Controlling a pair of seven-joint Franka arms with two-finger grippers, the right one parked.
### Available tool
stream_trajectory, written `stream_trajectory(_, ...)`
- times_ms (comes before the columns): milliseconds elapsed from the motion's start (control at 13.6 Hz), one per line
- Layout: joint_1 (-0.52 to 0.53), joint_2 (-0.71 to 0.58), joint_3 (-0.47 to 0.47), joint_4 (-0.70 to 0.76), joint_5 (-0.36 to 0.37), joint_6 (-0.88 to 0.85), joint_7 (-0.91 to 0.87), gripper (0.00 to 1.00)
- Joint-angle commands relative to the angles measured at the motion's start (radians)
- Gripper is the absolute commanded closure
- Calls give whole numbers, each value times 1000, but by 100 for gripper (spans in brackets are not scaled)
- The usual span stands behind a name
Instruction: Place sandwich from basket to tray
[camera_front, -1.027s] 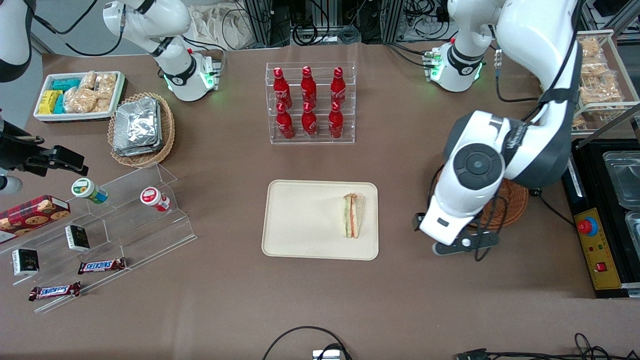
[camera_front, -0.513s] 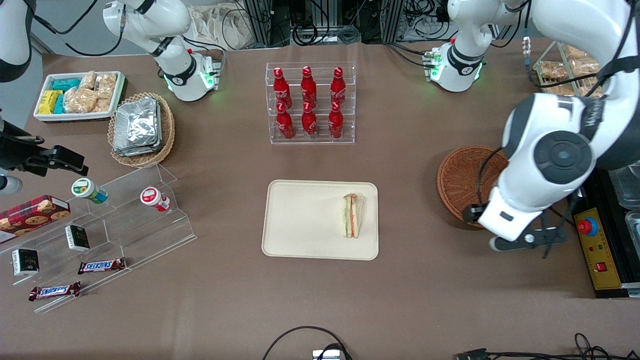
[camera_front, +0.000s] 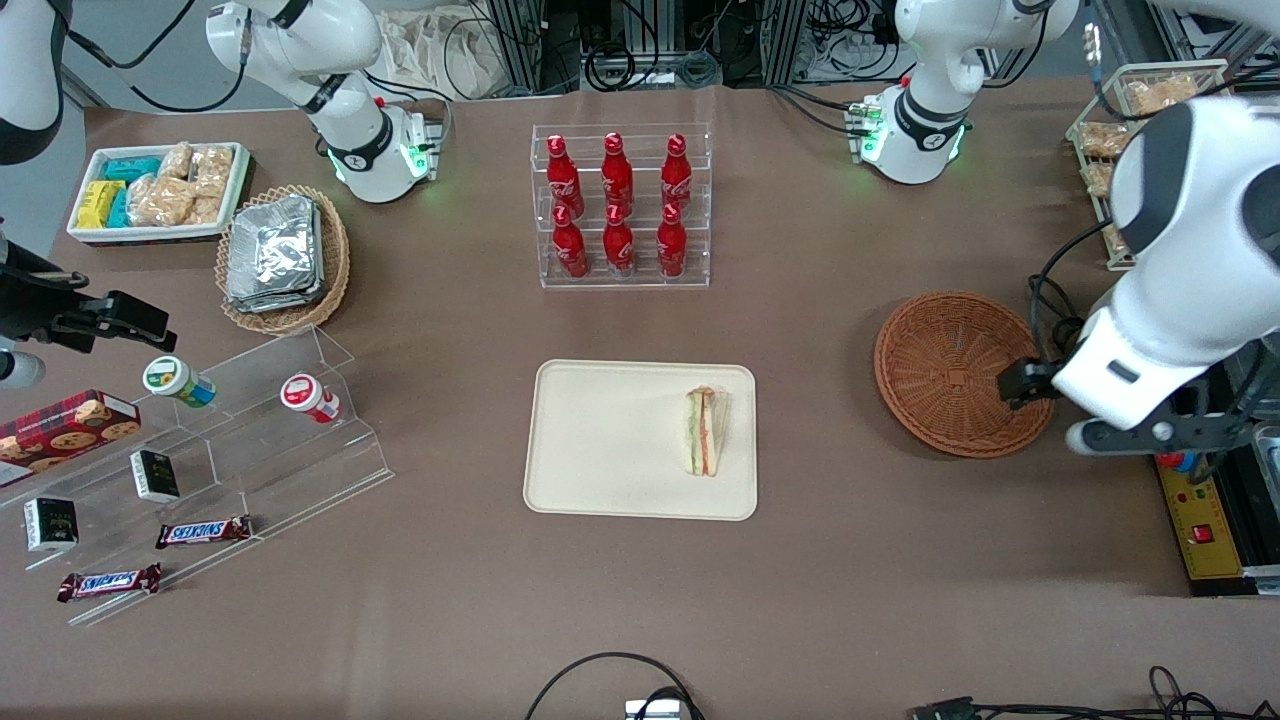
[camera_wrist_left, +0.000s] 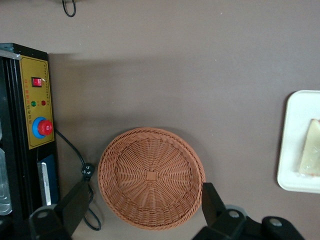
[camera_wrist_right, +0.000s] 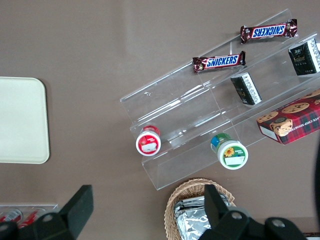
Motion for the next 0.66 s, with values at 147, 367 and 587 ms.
stream_trajectory(147, 27, -194, 20, -127, -60, -60, 78, 0)
stream_trajectory(367, 58, -245, 20, -127, -133, -111, 101, 0)
stream_trajectory(587, 64, -260, 18, -127, -133, -136, 107, 0)
